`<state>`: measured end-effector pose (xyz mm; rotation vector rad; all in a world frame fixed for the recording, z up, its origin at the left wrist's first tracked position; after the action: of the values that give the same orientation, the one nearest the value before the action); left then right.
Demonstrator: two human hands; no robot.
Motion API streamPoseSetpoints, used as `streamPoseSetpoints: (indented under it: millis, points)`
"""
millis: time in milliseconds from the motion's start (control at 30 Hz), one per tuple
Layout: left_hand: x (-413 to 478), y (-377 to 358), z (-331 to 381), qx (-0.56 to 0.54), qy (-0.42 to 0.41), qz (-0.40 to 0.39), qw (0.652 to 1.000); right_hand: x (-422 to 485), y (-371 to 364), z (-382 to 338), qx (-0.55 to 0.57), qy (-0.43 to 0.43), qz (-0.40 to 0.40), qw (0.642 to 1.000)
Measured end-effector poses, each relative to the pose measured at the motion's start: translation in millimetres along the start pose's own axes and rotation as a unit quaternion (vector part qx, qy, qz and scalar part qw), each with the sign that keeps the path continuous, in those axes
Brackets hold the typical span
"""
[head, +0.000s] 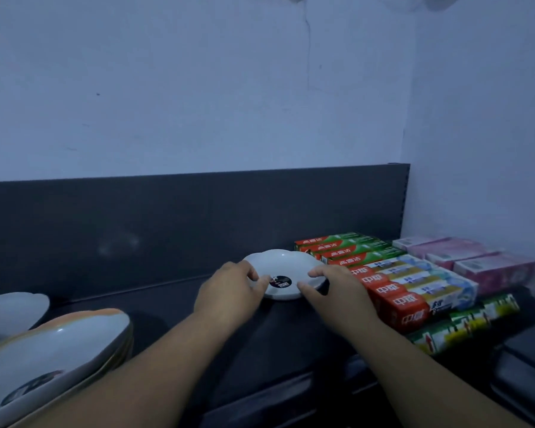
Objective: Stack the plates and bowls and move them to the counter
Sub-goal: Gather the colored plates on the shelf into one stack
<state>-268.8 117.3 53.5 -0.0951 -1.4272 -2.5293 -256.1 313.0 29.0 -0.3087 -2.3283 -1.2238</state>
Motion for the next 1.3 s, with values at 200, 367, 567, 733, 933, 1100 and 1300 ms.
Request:
streamPoseSetpoints:
  millis: [200,367,567,733,933,1100,1300]
  points:
    - [41.5,-36.7,-8.0,-0.005,0.067,-0.040,0.997,15.3,-15.8,16.9,0.011,-0.012,-0.047,0.999]
    - [58.4,-55.2,-15.7,-0.029,0.121,-0.085,0.989,21.8,-29.5,23.7,0.032,-0.016,-0.067,0.997]
    - [61.8,-60.9,-18.0,-0.054,0.146,-0.096,0.983,25.5,-31.8,24.4,0.050,-0.010,-0.067,0.996]
    - [59.7,-53.1,-17.4,-0.107,0.162,-0.091,0.977,24.9,-31.8,18.9,0.067,-0.009,-0.059,0.996]
    - [48.1,-19.4,-13.7,-0.192,0.141,-0.040,0.970,26.1,-18.7,-1.8,0.087,0.018,-0.010,0.996]
    - [28.4,27.0,-8.2,-0.220,0.103,0.022,0.970,26.0,1.9,-30.7,0.119,0.045,0.075,0.989]
    - [0.1,93.2,-26.4,-0.225,0.082,0.068,0.969,23.0,9.1,-75.4,0.203,0.020,0.115,0.972]
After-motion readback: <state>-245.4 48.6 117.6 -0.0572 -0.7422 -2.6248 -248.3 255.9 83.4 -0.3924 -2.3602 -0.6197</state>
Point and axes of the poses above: each hand's wrist, its own x-axis towards the middle knuckle, its own y-axis out of the back of the hand, z = x × y, the point moved 9 cm from there along x, towards the middle knuckle, and after that the axes turned 15 degrees about y, right-handed, at the moved point
